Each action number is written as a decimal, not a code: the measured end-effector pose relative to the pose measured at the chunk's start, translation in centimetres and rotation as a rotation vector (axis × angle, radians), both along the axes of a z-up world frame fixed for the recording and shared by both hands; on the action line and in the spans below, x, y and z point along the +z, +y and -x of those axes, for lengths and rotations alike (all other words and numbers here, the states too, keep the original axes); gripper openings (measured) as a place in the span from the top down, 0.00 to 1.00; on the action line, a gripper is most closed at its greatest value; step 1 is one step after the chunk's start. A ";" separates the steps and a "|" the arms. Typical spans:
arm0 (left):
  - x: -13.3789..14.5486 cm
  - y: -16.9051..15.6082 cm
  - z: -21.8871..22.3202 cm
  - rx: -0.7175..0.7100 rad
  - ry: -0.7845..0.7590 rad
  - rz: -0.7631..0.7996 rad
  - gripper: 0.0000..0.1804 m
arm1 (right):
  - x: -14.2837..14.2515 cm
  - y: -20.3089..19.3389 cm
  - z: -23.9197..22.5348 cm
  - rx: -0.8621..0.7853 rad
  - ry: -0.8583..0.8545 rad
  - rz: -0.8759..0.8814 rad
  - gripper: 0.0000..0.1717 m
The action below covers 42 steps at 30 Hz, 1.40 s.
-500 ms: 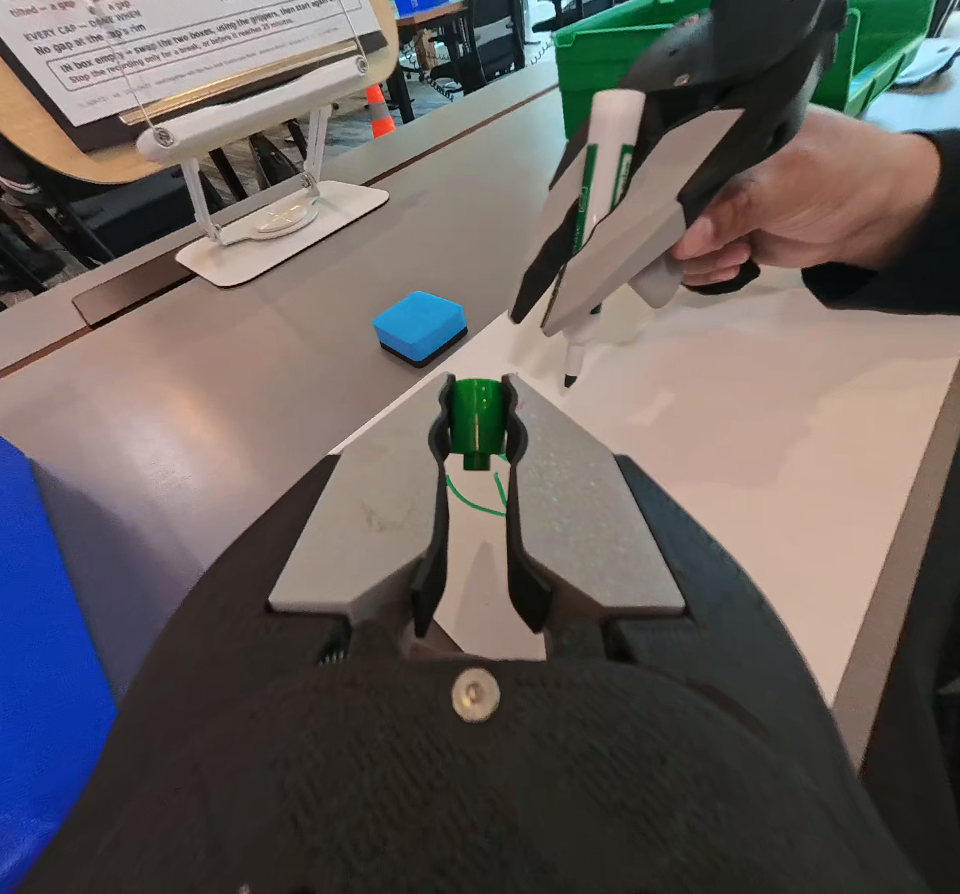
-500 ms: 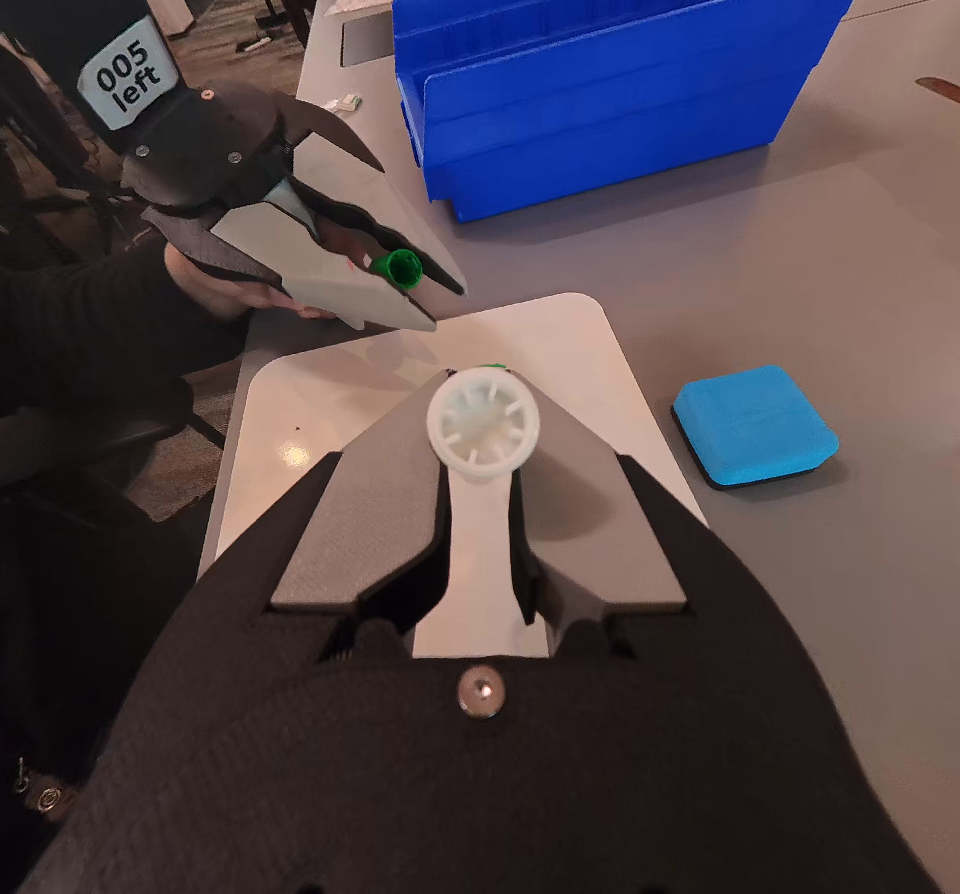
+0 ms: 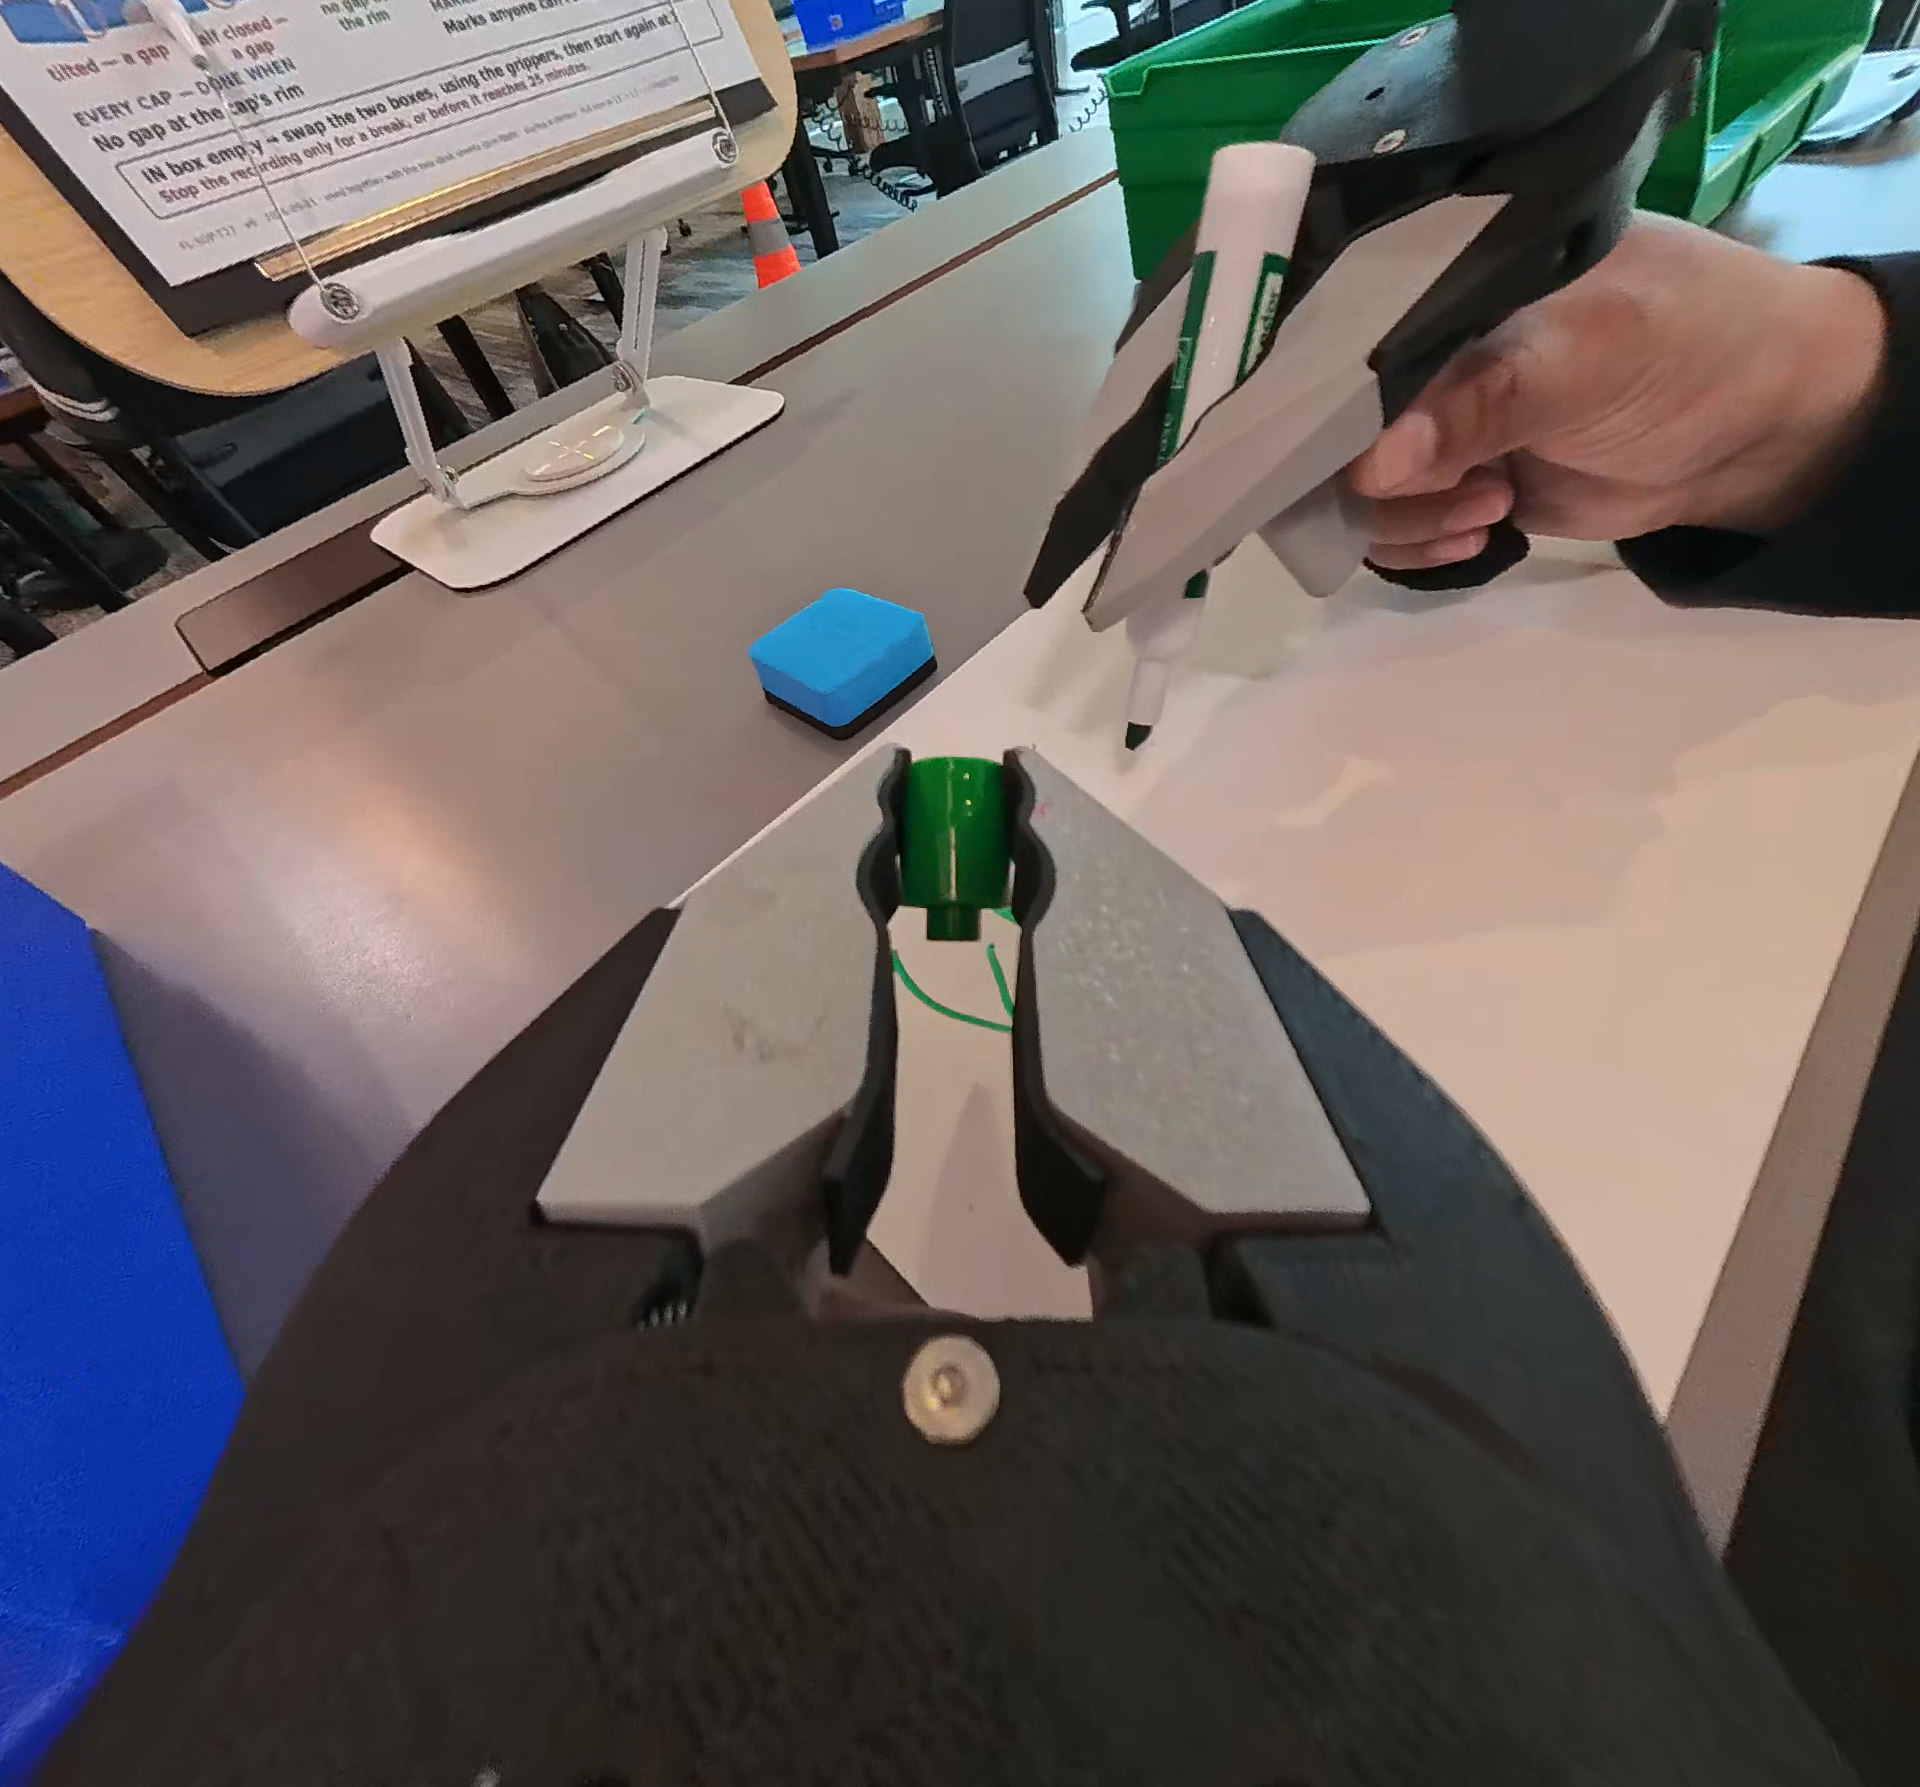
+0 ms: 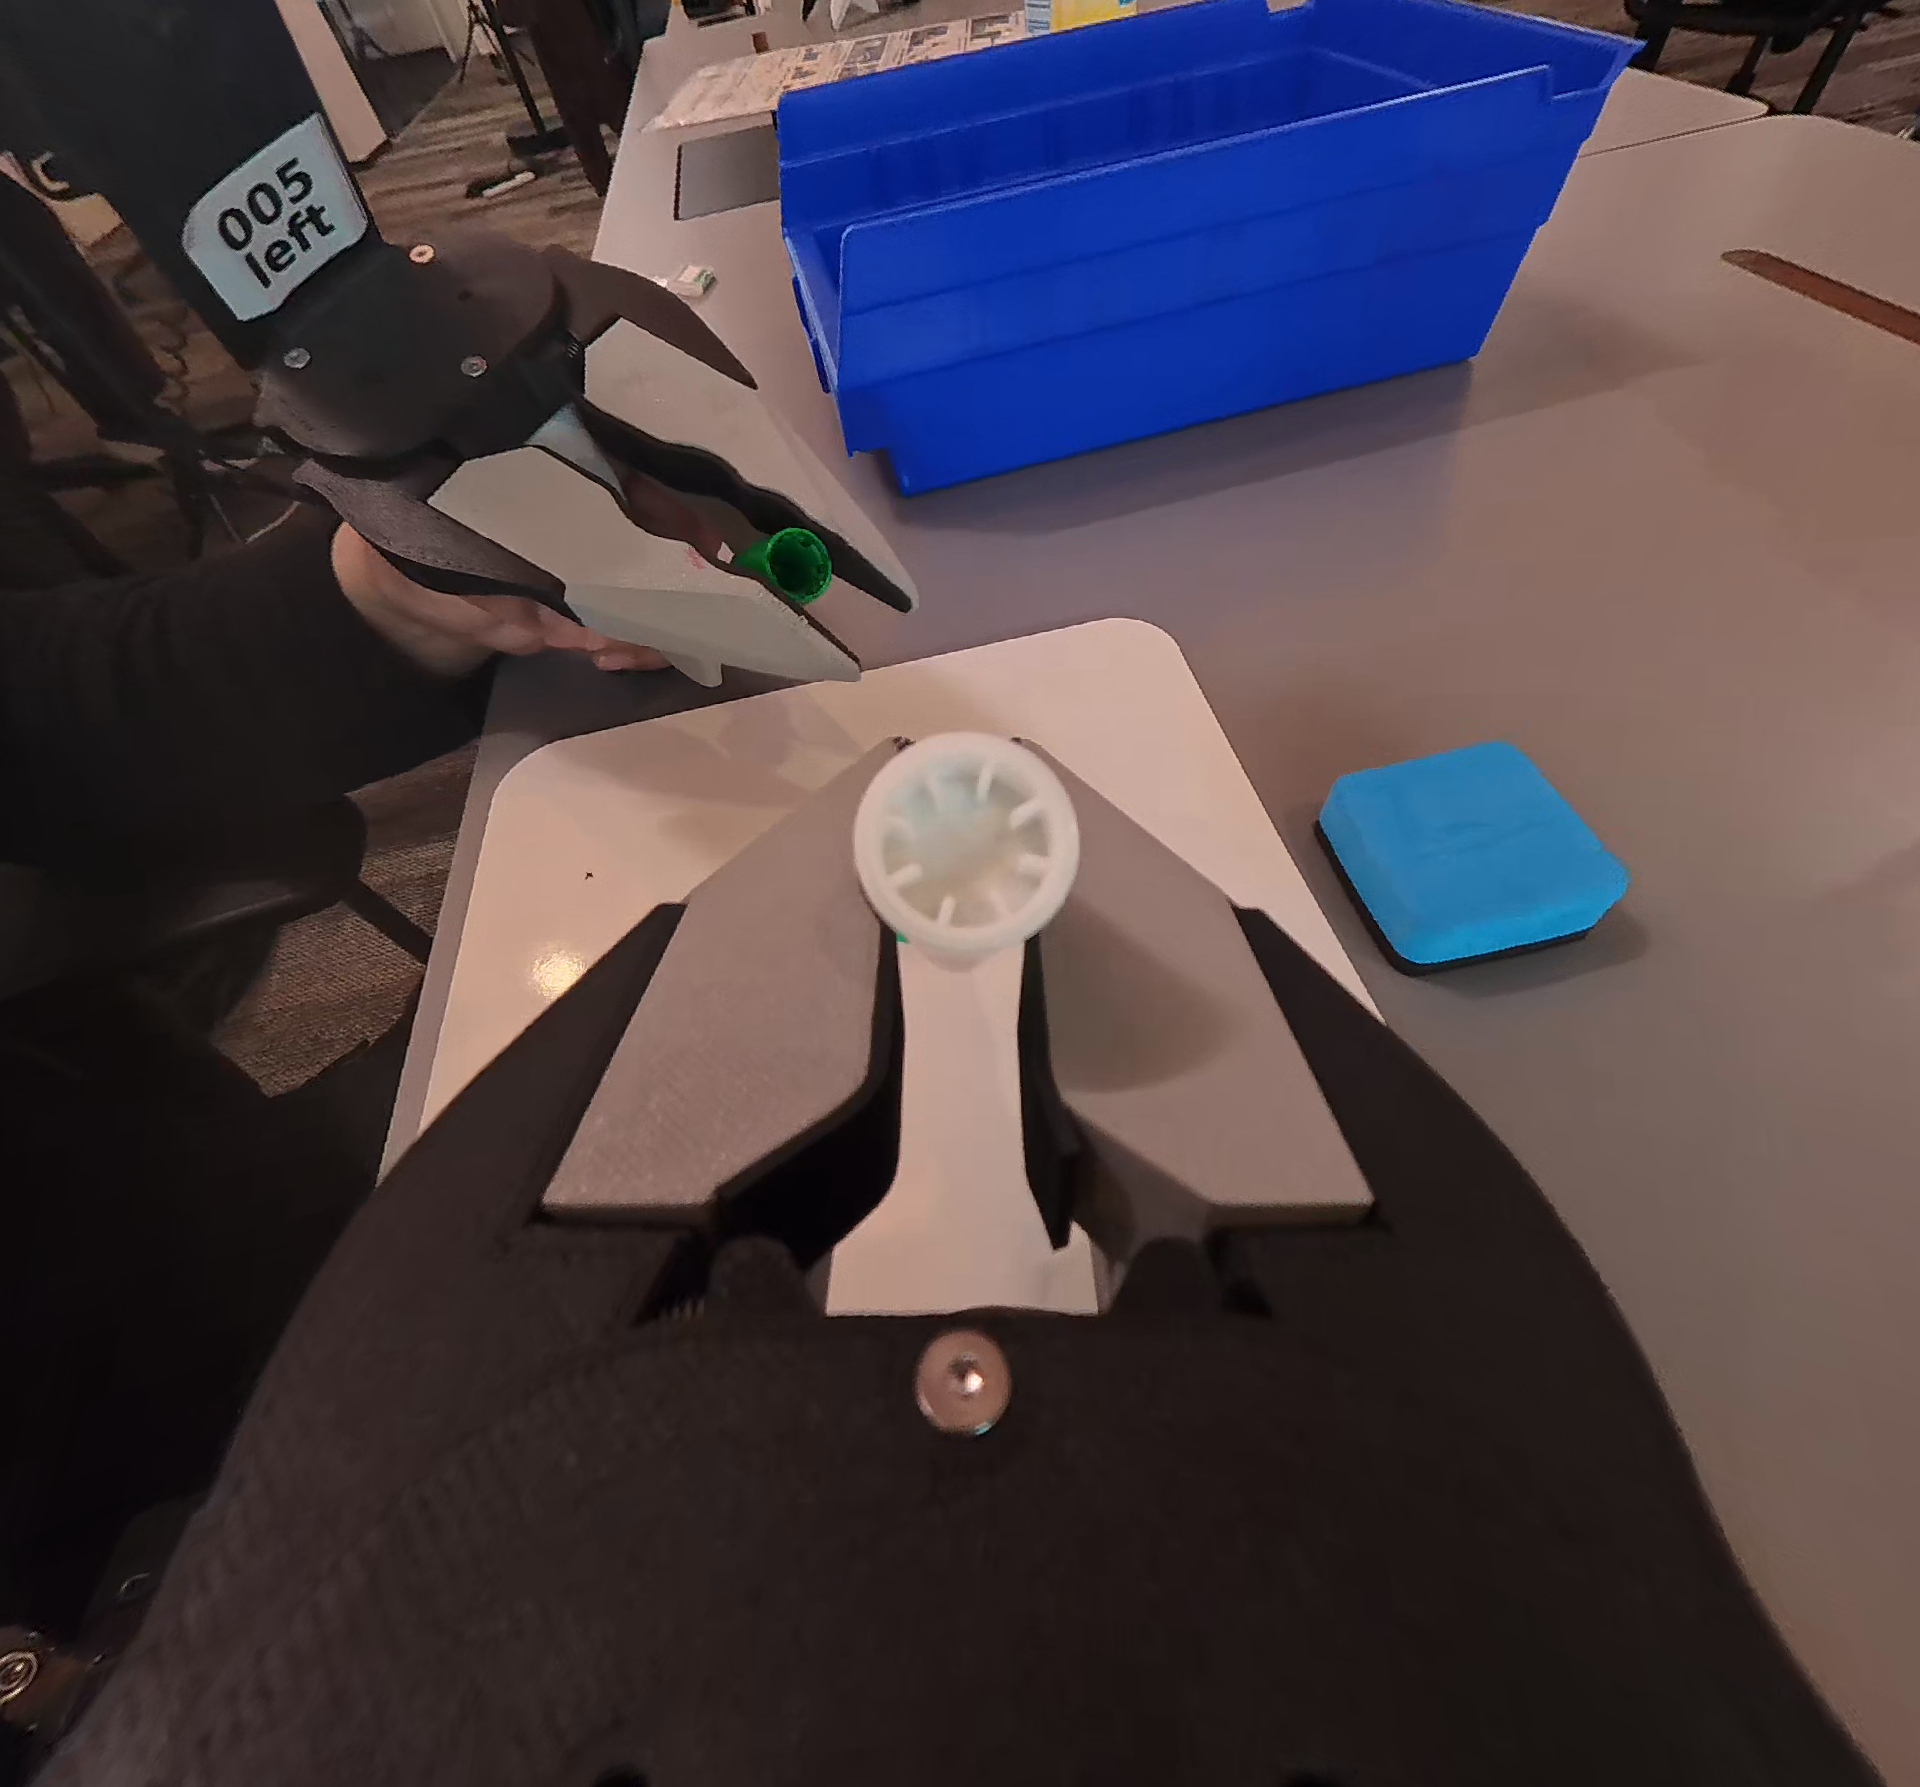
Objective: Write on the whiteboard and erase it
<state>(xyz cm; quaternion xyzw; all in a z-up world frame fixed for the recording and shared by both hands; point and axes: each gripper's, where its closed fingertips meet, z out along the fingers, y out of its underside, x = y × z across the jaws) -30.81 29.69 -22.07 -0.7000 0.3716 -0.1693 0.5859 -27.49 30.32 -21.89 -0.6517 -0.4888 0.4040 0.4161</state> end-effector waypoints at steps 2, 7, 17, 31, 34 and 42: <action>0.0 0.0 0.0 -0.002 -0.007 0.004 0.92 | -0.1 0.1 0.0 -0.007 -0.002 0.004 0.91; 0.0 0.0 0.0 0.000 -0.004 0.003 0.92 | -0.3 0.4 -0.2 -0.034 -0.014 -0.009 0.91; 0.0 -0.1 -0.1 -0.006 -0.008 0.003 0.92 | 0.1 0.3 -0.5 -0.032 0.017 -0.003 0.92; 0.0 0.0 0.0 -0.005 -0.012 0.011 0.92 | -0.4 0.5 -0.9 -0.039 -0.018 -0.006 0.92; 0.0 0.1 0.0 -0.001 -0.008 0.012 0.92 | -0.9 0.7 -0.7 -0.038 -0.042 0.009 0.92; 0.0 0.1 0.0 -0.005 -0.020 0.017 0.92 | -2.1 0.9 0.9 -0.019 -0.149 -0.030 0.92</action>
